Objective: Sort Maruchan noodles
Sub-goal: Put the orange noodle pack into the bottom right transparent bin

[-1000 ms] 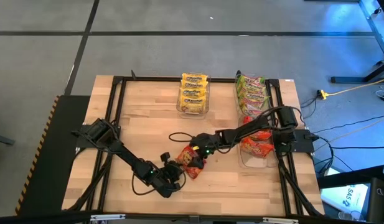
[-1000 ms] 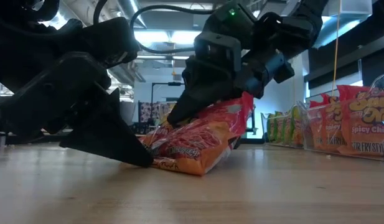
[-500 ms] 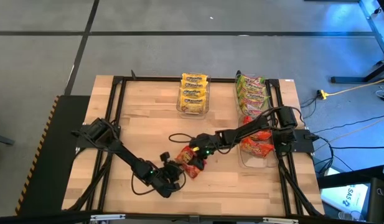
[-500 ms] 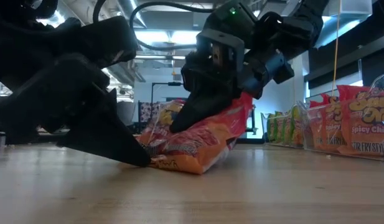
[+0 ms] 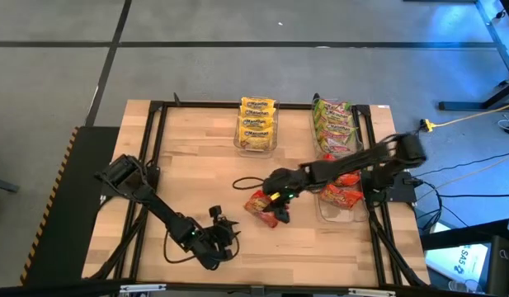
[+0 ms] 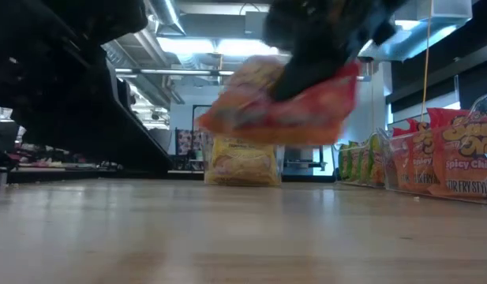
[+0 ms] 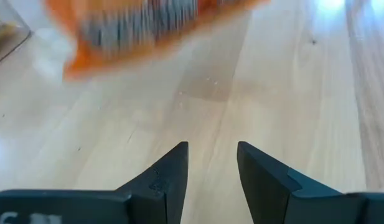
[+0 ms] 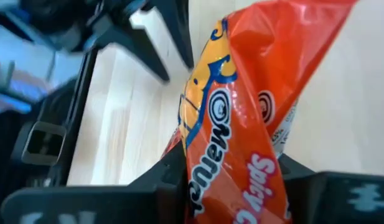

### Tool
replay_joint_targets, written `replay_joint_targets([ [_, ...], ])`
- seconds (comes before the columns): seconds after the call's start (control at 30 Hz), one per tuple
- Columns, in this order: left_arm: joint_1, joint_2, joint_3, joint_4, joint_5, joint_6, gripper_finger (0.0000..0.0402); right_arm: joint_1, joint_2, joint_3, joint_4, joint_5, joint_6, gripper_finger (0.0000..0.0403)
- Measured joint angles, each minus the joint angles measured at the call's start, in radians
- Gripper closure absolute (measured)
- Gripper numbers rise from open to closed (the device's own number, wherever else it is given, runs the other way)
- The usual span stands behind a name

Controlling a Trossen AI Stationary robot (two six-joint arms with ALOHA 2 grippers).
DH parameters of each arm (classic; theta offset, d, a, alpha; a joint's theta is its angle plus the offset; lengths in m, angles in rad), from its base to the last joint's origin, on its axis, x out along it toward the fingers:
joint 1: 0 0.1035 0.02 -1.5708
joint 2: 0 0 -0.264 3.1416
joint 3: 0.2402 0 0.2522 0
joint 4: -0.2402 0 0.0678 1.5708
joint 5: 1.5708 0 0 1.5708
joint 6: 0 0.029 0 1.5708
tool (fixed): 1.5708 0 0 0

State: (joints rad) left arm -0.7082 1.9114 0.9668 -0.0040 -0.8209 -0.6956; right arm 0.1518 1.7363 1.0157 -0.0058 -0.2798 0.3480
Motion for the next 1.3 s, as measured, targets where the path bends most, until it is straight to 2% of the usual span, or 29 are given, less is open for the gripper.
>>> replay_joint_targets([
  [0.2,-0.001,0.000,0.000,-0.002,-0.009,0.000,0.0269,0.008,-0.250,0.000,-0.350,0.039,-0.068,0.0310],
  [0.37,-0.001,0.000,0.000,-0.003,-0.016,0.000,0.0269,0.038,-0.458,0.000,-0.601,0.160,-0.066,0.0313],
  [0.67,0.017,0.000,0.000,0.010,-0.027,0.000,0.0269,0.171,-0.725,0.001,-0.942,0.237,0.154,0.0313],
  [0.87,0.027,0.000,0.001,0.012,-0.026,0.000,0.0269,0.298,-0.774,-0.040,-1.094,0.295,0.276,0.0310],
  [1.03,0.032,0.000,0.001,0.014,-0.026,0.000,0.0269,0.364,-0.757,-0.120,-1.090,0.321,0.301,0.0313],
  [1.13,0.037,0.000,0.001,0.021,-0.027,0.000,0.0269,0.369,-0.750,-0.175,-1.089,0.340,0.322,0.0311],
  [1.3,0.039,0.000,0.001,0.021,-0.027,0.000,0.0269,0.369,-0.750,-0.286,-1.025,0.313,0.336,0.0307],
])
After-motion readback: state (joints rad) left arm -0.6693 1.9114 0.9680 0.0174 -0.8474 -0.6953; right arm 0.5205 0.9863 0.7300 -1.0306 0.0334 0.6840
